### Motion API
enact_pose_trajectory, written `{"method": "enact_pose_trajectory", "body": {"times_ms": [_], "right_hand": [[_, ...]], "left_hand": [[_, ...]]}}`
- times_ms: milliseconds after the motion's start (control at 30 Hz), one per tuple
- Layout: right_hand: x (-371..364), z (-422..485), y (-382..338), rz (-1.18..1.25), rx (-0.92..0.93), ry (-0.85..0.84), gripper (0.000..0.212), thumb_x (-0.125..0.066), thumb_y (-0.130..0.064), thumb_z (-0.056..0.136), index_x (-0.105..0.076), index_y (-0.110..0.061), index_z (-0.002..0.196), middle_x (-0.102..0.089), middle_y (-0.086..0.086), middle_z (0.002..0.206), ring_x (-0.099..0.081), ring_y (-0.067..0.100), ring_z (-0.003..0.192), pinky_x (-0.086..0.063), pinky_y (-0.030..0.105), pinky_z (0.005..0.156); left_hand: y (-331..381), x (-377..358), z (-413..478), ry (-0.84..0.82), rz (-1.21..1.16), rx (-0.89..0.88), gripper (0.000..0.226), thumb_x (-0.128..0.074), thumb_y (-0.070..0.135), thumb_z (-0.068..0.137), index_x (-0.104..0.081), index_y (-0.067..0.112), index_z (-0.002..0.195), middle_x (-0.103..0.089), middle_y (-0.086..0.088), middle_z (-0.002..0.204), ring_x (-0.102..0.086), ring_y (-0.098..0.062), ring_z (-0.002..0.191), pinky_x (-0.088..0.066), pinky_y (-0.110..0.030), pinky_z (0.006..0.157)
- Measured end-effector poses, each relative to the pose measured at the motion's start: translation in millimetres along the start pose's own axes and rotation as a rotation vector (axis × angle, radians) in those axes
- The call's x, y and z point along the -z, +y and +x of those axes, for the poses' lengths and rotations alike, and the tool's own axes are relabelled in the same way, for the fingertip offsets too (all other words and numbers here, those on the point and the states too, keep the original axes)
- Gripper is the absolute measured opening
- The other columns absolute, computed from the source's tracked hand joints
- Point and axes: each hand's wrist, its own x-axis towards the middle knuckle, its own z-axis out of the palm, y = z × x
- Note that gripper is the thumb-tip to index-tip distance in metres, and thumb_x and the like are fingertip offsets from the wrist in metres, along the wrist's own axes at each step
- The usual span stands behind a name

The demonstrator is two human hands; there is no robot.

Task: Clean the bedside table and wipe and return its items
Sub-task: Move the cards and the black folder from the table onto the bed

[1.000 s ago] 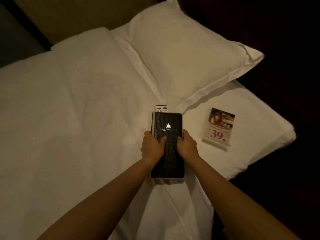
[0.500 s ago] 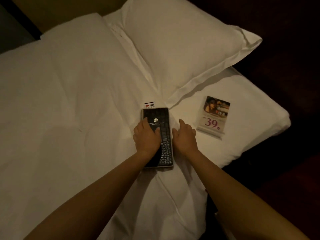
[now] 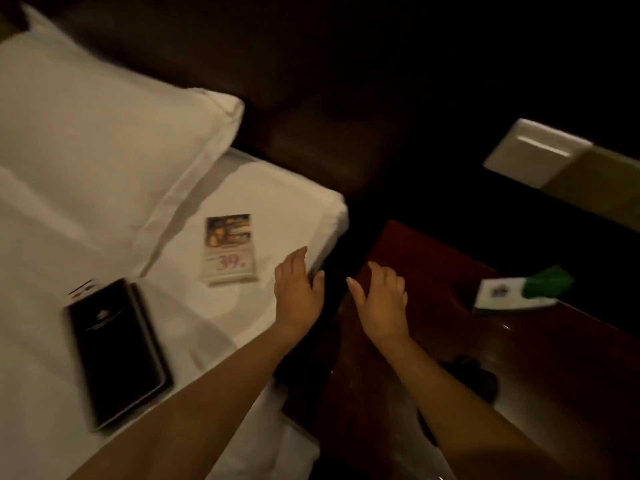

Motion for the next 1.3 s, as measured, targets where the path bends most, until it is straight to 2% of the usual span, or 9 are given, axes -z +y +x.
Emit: {"method": "enact_pose_trajectory", "body": {"times_ms": [167, 333, 467, 600, 733, 833, 1000, 1167, 1300], "right_hand": [[47.0, -12.3, 93.2, -0.006, -0.156, 0.093, 0.062, -0.044, -0.050, 0.091, -0.032, -0.011, 0.139, -0.040, 0.014, 0.139, -0.035, 0.031, 0.128, -0.031, 0.044, 0.105], [77.5, -22.9, 156.1, -0.040, -0.281, 0.153, 0.072, -0.051, -0.055, 0.085, -0.034, -0.009, 0.137, -0.043, 0.015, 0.137, -0.038, 0.034, 0.124, -0.035, 0.046, 0.100], [88.6, -28.6, 195.8, -0.008, -0.352, 0.166, 0.078, -0.056, -0.056, 0.082, -0.032, -0.009, 0.139, -0.042, 0.016, 0.138, -0.038, 0.036, 0.123, -0.035, 0.047, 0.099], [91.1, -31.6, 228.0, 0.103, -0.414, 0.188, 0.077, -0.058, -0.052, 0.083, -0.030, -0.008, 0.139, -0.039, 0.016, 0.142, -0.035, 0.036, 0.126, -0.033, 0.048, 0.104], [85.9, -41.6, 249.8, 0.161, -0.483, 0.202, 0.069, -0.051, -0.049, 0.088, -0.030, -0.008, 0.140, -0.039, 0.016, 0.143, -0.033, 0.035, 0.129, -0.031, 0.048, 0.107], [82.6, -49.2, 257.6, 0.179, -0.510, 0.187, 0.063, -0.045, -0.045, 0.092, -0.029, -0.008, 0.141, -0.038, 0.016, 0.145, -0.030, 0.035, 0.131, -0.029, 0.046, 0.108], [92.6, -47.8, 256.7, 0.257, -0.512, 0.219, 0.058, -0.041, -0.035, 0.096, -0.024, -0.005, 0.143, -0.035, 0.018, 0.147, -0.027, 0.035, 0.136, -0.027, 0.044, 0.109], [110.7, -30.8, 236.7, 0.371, -0.441, 0.264, 0.057, -0.041, -0.024, 0.097, -0.017, -0.003, 0.145, -0.031, 0.023, 0.148, -0.028, 0.038, 0.137, -0.029, 0.044, 0.111], [114.7, -25.7, 212.1, 0.407, -0.411, 0.220, 0.058, -0.045, -0.019, 0.096, -0.018, -0.004, 0.145, -0.030, 0.023, 0.147, -0.035, 0.038, 0.133, -0.034, 0.042, 0.106]], "left_hand": [[54.1, -74.5, -9.9, -0.183, -0.016, -0.138, 0.053, -0.046, 0.026, 0.095, -0.031, 0.009, 0.143, -0.039, -0.011, 0.146, -0.031, -0.030, 0.137, -0.028, -0.042, 0.113], [91.4, -135.3, -19.2, -0.319, -0.026, -0.210, 0.056, -0.048, 0.024, 0.093, -0.028, 0.013, 0.145, -0.043, -0.007, 0.145, -0.031, -0.025, 0.137, -0.028, -0.033, 0.110], [118.3, -181.5, -22.4, -0.398, -0.034, -0.238, 0.059, -0.051, 0.023, 0.093, -0.025, 0.015, 0.146, -0.051, -0.005, 0.139, -0.032, -0.027, 0.134, -0.033, -0.036, 0.107], [143.3, -222.8, -15.8, -0.488, -0.158, -0.104, 0.059, -0.054, 0.020, 0.092, -0.028, 0.011, 0.144, -0.055, -0.011, 0.135, -0.046, -0.029, 0.128, -0.040, -0.036, 0.101], [152.1, -250.0, -8.1, -0.529, -0.358, 0.082, 0.033, -0.051, 0.014, 0.094, -0.050, 0.003, 0.125, -0.061, -0.017, 0.125, -0.057, -0.032, 0.116, -0.048, -0.036, 0.092], [150.9, -255.1, -4.5, -0.534, -0.437, 0.141, 0.025, -0.047, 0.012, 0.096, -0.051, 0.002, 0.119, -0.060, -0.018, 0.124, -0.057, -0.033, 0.114, -0.050, -0.043, 0.095], [141.4, -233.4, -11.1, -0.552, -0.494, 0.102, 0.021, -0.044, 0.011, 0.096, -0.049, 0.004, 0.116, -0.059, -0.019, 0.123, -0.057, -0.035, 0.114, -0.048, -0.052, 0.097], [127.2, -193.9, -25.1, -0.615, -0.483, 0.072, 0.027, -0.044, 0.008, 0.096, -0.049, 0.004, 0.123, -0.058, -0.020, 0.127, -0.056, -0.031, 0.114, -0.049, -0.049, 0.097], [115.8, -158.8, -40.9, -0.573, -0.511, 0.062, 0.032, -0.042, 0.005, 0.096, -0.048, 0.007, 0.128, -0.057, -0.019, 0.129, -0.056, -0.028, 0.116, -0.047, -0.043, 0.099]]}}
